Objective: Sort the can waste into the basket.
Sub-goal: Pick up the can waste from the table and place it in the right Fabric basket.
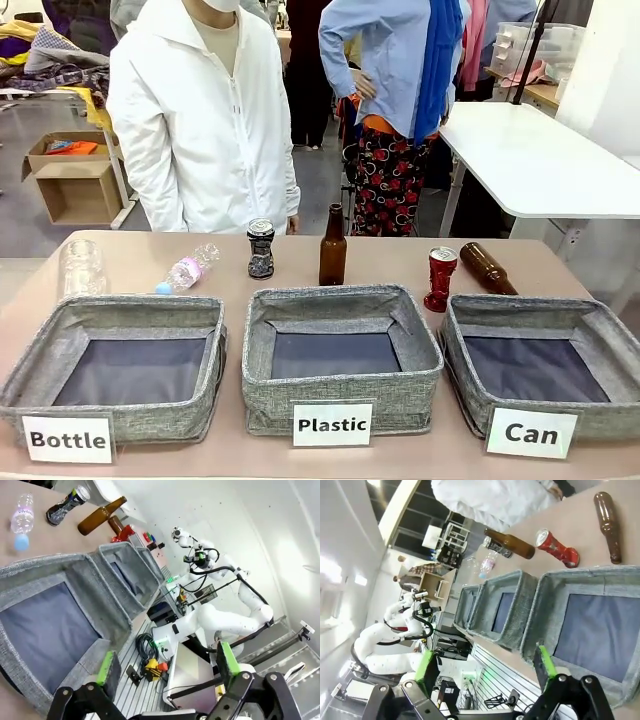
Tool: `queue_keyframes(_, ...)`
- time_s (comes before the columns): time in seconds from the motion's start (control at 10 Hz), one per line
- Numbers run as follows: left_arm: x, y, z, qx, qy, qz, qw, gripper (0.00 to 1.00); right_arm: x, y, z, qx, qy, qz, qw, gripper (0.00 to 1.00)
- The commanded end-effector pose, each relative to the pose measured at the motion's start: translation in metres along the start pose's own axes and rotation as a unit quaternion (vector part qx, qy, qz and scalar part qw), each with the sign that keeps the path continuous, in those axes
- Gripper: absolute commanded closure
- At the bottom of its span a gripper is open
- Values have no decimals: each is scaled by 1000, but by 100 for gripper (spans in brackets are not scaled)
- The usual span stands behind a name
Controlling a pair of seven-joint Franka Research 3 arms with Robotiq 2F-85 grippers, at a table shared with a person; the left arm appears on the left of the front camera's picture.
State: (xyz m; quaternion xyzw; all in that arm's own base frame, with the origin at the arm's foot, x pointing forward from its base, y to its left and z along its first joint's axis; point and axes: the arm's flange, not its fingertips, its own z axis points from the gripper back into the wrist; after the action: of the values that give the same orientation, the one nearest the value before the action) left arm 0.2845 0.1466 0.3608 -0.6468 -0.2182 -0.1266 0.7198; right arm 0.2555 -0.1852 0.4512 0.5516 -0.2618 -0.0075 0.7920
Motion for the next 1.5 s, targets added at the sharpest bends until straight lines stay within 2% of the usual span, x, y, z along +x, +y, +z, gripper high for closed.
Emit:
queue_keyframes(0.0,-3,-5,1,-4,4,-16,1000,0,-3,-4,4,2,-8,12,1000,0)
queue_keyframes(0.2,-3,-5,1,-4,4,-16,1000,0,-2,1,2,-1,-1,1,1000,0)
queue_keyframes(0.3,-3,-5,1,-4,4,-16,1000,0,-1,7,-6,-54,26,14,998,0)
queue_keyframes(0.5,-3,-5,1,-4,4,-16,1000,0,7,32,-23,-118,54,108,986,0)
queue_keyframes(0.6,-3,-5,1,-4,4,-16,1000,0,13,43,-34,-131,86,185,970,0)
queue_keyframes(0.7,-3,-5,1,-4,4,-16,1000,0,16,48,-45,-151,134,256,945,0)
queue_keyframes(0.8,-3,-5,1,-4,4,-16,1000,0,17,51,-59,-160,188,321,914,0)
queue_keyframes(1.0,-3,-5,1,-4,4,-16,1000,0,26,54,-97,-168,263,435,844,0)
queue_keyframes(1.2,-3,-5,1,-4,4,-16,1000,0,39,53,-130,-154,273,482,818,0)
queue_keyframes(1.4,-3,-5,1,-4,4,-16,1000,0,54,47,-176,-167,281,479,814,0)
